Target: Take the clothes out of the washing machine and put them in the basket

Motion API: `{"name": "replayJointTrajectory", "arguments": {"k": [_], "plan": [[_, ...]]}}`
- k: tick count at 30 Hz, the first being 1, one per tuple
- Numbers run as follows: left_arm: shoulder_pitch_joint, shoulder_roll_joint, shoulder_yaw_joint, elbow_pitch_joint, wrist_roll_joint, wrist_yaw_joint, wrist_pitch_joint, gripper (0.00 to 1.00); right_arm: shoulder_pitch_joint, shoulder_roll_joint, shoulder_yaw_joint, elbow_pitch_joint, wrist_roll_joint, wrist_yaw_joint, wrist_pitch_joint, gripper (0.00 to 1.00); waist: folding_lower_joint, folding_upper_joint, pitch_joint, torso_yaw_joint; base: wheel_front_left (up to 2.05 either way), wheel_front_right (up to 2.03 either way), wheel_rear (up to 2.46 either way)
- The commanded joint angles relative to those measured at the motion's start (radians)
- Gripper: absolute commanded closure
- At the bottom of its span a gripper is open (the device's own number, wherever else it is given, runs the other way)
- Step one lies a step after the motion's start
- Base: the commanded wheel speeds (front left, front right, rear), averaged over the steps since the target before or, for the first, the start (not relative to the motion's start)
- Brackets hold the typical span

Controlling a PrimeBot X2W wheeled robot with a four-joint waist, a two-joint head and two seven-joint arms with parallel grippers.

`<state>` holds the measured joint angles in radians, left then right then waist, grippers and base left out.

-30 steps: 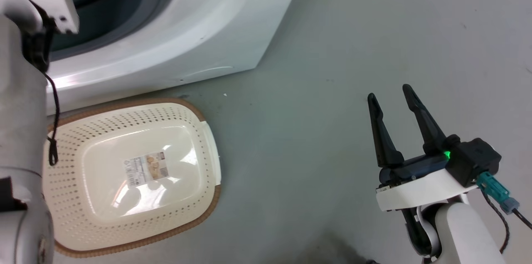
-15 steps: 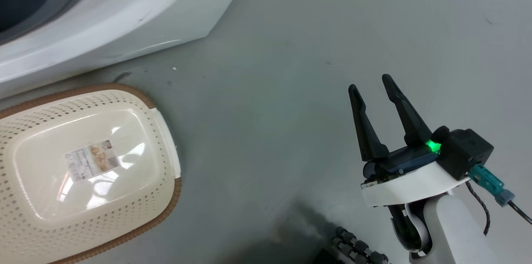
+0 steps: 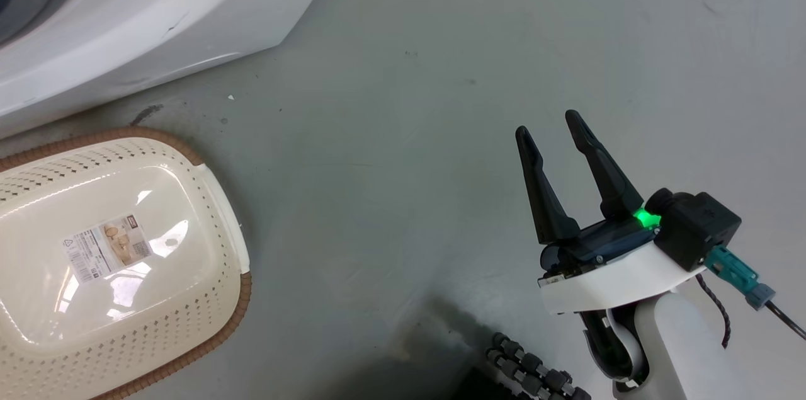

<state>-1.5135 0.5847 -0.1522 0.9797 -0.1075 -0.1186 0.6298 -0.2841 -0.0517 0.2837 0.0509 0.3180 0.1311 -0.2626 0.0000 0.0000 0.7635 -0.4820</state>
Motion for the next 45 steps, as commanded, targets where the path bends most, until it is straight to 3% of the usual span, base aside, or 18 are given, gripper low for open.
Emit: {"name": "replayJointTrajectory", "arguments": {"k": [1, 7, 10, 24, 34, 45], "plan": [[0.029, 0.009, 0.007, -0.019, -0.005, 0.012, -0.024, 1.0, -0.018, 0.003, -0.002, -0.001, 0.002, -0.001, -0.003, 0.0, 0.0, 0.0, -0.005, 0.001, 0.0, 0.0, 0.0], [0.112, 0.015, 0.022, -0.101, -0.021, 0.047, -0.187, 1.0, -0.013, 0.003, -0.016, 0.012, -0.009, -0.001, -0.003, 0.0, 0.0, 0.0, -0.043, 0.013, 0.0, 0.0, 0.0], [0.178, 0.016, 0.029, -0.138, -0.029, 0.061, -0.343, 1.0, -0.012, 0.003, -0.027, 0.025, -0.012, -0.001, -0.003, 0.0, 0.0, 0.0, -0.08, 0.022, 0.0, 0.0, 0.0], [0.473, -0.06, 0.108, -0.056, -0.128, 0.107, -0.814, 1.0, 0.073, 0.002, -0.08, 0.098, -0.06, -0.001, -0.003, 0.0, 0.0, 0.0, -0.34, 0.079, 0.0, 0.0, 0.0], [0.622, -0.125, 0.113, -0.059, -0.147, 0.107, -0.895, 1.0, 0.129, 0.002, -0.106, 0.131, -0.098, -0.001, -0.003, 0.0, 0.0, 0.0, -0.479, 0.14, 0.0, 0.0, 0.0], [0.855, -0.198, 0.169, -0.309, -0.136, 0.128, -0.898, 1.0, 0.178, 0.002, -0.119, 0.133, -0.126, -0.001, 0.008, 0.0, 0.0, 0.0, -0.587, 0.201, 0.0, 0.0, 0.0]]}}
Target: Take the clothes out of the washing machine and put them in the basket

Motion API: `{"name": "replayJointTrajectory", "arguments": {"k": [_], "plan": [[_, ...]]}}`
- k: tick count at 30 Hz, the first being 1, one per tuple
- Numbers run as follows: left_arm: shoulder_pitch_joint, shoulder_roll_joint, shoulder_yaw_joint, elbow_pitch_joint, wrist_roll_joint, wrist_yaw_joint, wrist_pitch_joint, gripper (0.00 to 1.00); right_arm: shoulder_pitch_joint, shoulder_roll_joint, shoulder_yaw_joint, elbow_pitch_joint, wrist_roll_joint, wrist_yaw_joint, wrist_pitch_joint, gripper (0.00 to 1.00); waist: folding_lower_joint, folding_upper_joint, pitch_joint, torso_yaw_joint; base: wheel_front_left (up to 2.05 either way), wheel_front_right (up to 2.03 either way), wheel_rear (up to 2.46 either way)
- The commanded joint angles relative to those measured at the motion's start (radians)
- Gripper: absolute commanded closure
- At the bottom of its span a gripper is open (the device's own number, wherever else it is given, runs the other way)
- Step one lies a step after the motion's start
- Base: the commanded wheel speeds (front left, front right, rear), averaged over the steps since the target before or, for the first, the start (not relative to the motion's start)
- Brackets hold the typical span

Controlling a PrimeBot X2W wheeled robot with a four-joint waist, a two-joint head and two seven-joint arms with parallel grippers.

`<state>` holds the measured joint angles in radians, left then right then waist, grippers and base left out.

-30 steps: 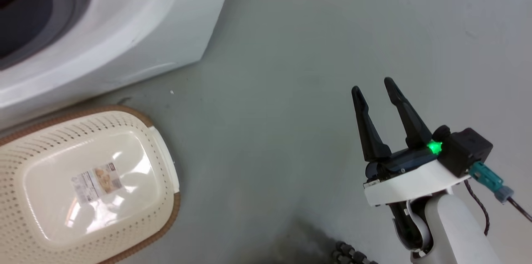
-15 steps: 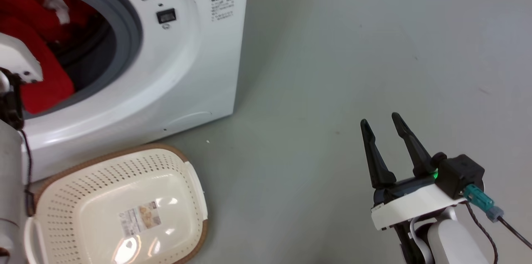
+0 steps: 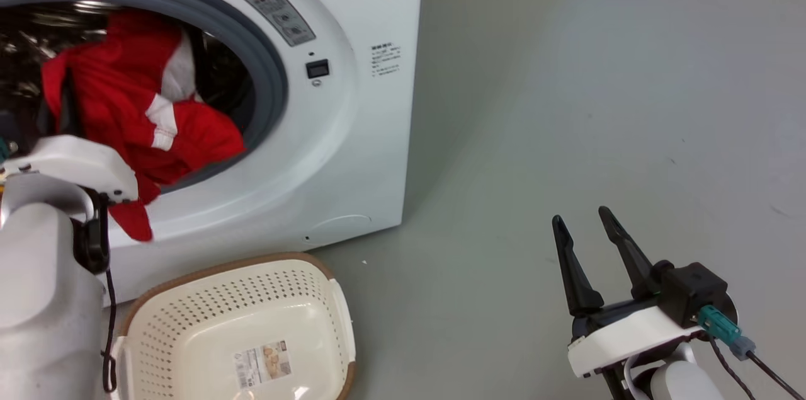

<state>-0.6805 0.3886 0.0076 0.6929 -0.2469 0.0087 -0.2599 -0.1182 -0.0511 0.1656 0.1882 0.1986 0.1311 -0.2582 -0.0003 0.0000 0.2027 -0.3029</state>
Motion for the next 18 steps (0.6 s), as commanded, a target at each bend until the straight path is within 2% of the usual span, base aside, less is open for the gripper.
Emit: {"name": "replayJointTrajectory", "arguments": {"k": [1, 9, 18], "plan": [[0.039, -0.01, 0.013, -0.039, 0.003, 0.0, -0.008, 1.0, 0.019, 0.002, -0.002, -0.006, -0.009, -0.001, 0.007, 0.0, 0.0003, 0.0, -0.035, 0.028, 0.0, 0.0, 0.0], [0.175, -0.061, 0.021, -0.173, 0.023, 0.01, -0.008, 1.0, 0.06, 0.002, -0.012, -0.022, -0.024, -0.001, 0.028, 0.0, 0.0003, 0.0, -0.1, 0.07, 0.0, 0.0, 0.0], [0.362, -0.138, -0.015, -0.411, 0.051, 0.038, -0.008, 1.0, 0.113, 0.002, -0.043, -0.071, -0.045, -0.001, 0.065, 0.0, 0.0003, 0.0, -0.153, 0.15, 0.0, 0.0, 0.0]]}}
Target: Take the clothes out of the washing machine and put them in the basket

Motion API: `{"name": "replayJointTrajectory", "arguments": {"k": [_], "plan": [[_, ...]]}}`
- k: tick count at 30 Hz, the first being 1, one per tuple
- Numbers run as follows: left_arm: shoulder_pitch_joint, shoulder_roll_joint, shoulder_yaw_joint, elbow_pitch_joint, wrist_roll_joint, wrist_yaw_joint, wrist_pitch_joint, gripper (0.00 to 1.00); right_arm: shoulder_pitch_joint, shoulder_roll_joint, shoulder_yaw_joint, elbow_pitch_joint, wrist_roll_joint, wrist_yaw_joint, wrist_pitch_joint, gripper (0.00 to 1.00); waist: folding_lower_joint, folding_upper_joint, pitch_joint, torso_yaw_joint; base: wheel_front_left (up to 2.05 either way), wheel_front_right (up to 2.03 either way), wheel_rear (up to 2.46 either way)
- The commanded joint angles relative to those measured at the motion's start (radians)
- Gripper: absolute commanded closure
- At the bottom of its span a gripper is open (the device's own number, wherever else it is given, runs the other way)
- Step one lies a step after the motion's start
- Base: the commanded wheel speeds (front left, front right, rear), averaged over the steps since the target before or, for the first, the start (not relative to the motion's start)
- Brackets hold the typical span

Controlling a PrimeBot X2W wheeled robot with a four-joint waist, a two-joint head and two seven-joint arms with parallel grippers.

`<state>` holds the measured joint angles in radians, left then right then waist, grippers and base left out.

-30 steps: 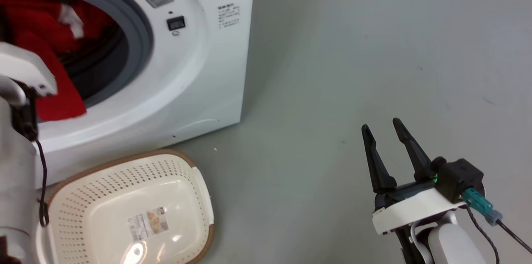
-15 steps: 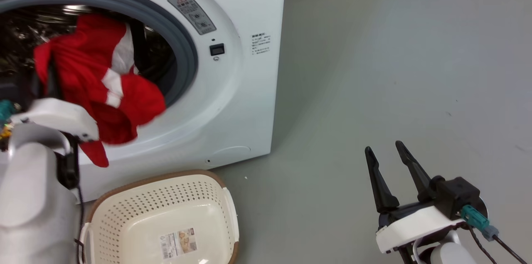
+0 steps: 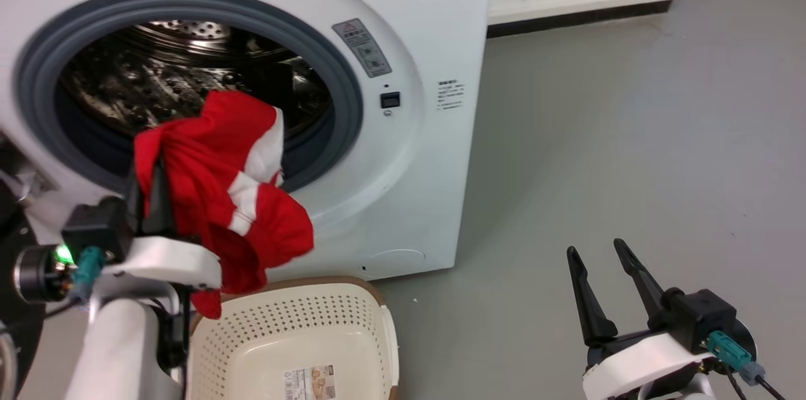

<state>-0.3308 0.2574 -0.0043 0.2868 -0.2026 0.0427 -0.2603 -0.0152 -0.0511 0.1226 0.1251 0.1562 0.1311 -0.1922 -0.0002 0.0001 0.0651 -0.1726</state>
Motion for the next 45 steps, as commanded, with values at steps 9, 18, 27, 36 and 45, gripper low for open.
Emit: {"name": "replayJointTrajectory", "arguments": {"k": [9, 18, 27, 36, 45], "plan": [[0.2, -0.039, -0.038, -0.223, 0.012, 0.04, 0.034, 1.0, 0.046, 0.002, -0.014, -0.048, -0.023, -0.001, 0.032, 0.0, 0.0002, -0.0001, -0.025, 0.093, 0.0, 0.0, 0.0], [0.362, -0.088, -0.075, -0.351, -0.004, 0.067, 0.071, 1.0, 0.049, 0.002, -0.021, -0.086, -0.034, -0.001, 0.047, 0.0, 0.0002, -0.0001, 0.014, 0.136, 0.0, 0.0, 0.0], [0.382, -0.123, -0.094, -0.231, -0.045, 0.053, 0.046, 1.0, -0.003, 0.002, -0.009, -0.104, -0.034, -0.001, 0.046, 0.0, 0.0002, -0.0001, 0.103, 0.133, 0.0, 0.0, 0.0], [0.272, -0.135, -0.087, -0.02, -0.06, 0.028, 0.003, 1.0, -0.071, 0.002, -0.004, -0.108, -0.031, -0.001, 0.033, 0.0, 0.0002, -0.0001, 0.25, 0.091, 0.0, 0.0, 0.0], [0.09, -0.139, -0.038, 0.136, -0.036, -0.008, -0.007, 1.0, -0.152, 0.002, 0.026, -0.123, -0.016, -0.001, 0.008, 0.0, 0.0002, -0.0001, 0.419, 0.031, 0.0, 0.0, 0.0]]}}
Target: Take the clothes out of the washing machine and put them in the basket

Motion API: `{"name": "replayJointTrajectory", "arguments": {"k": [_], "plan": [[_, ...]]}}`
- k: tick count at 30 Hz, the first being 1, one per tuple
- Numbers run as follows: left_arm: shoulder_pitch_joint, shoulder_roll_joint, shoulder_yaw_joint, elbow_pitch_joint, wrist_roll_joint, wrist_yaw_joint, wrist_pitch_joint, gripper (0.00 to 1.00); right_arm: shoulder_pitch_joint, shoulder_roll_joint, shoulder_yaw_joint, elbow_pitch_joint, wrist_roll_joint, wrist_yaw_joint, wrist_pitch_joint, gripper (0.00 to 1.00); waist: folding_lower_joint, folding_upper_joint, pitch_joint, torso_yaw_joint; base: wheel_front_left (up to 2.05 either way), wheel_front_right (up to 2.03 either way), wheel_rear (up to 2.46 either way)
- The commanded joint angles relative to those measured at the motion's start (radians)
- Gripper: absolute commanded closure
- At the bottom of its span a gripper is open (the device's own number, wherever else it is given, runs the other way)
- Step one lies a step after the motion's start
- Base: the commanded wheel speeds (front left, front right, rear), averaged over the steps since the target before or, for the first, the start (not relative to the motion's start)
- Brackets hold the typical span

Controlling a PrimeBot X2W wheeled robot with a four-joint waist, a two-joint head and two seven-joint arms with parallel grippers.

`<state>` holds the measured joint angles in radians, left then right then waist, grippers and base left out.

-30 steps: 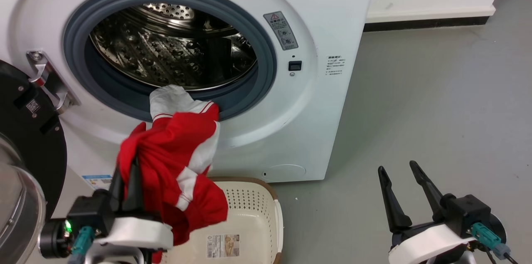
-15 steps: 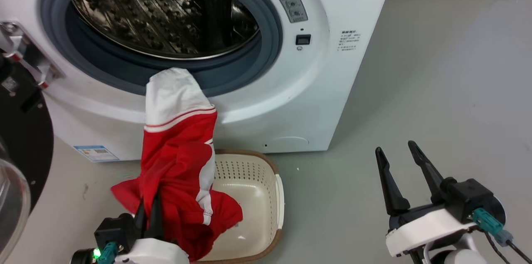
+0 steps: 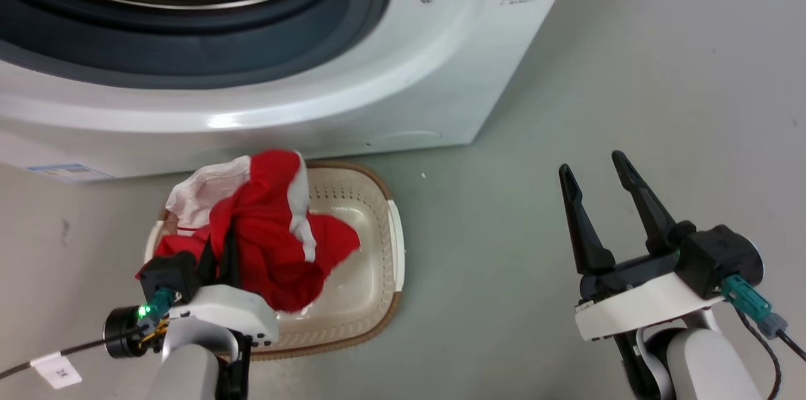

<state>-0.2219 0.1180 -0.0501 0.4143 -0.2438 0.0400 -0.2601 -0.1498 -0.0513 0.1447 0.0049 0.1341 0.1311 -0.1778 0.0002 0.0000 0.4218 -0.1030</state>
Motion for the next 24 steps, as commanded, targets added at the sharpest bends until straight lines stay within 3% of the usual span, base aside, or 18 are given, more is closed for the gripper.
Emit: {"name": "replayJointTrajectory", "arguments": {"k": [1, 15, 24], "plan": [[-0.037, 0.003, 0.016, 0.027, 0.01, -0.009, -0.007, 1.0, -0.025, 0.002, 0.01, -0.005, 0.008, -0.001, -0.009, 0.0, -0.0002, 0.0, 0.081, -0.047, 0.0, 0.0, 0.0], [-0.257, 0.038, 0.102, 0.327, 0.048, -0.038, -0.005, 1.0, -0.114, 0.002, 0.07, 0.014, 0.043, -0.001, -0.052, 0.0, -0.0002, 0.0, 0.291, -0.136, 0.0, 0.0, 0.0], [-0.365, 0.062, 0.137, 0.539, 0.039, -0.045, -0.005, 1.0, -0.154, 0.002, 0.108, 0.049, 0.065, -0.001, -0.072, 0.0, -0.0002, 0.0, 0.351, -0.162, 0.0, 0.0, 0.0]]}}
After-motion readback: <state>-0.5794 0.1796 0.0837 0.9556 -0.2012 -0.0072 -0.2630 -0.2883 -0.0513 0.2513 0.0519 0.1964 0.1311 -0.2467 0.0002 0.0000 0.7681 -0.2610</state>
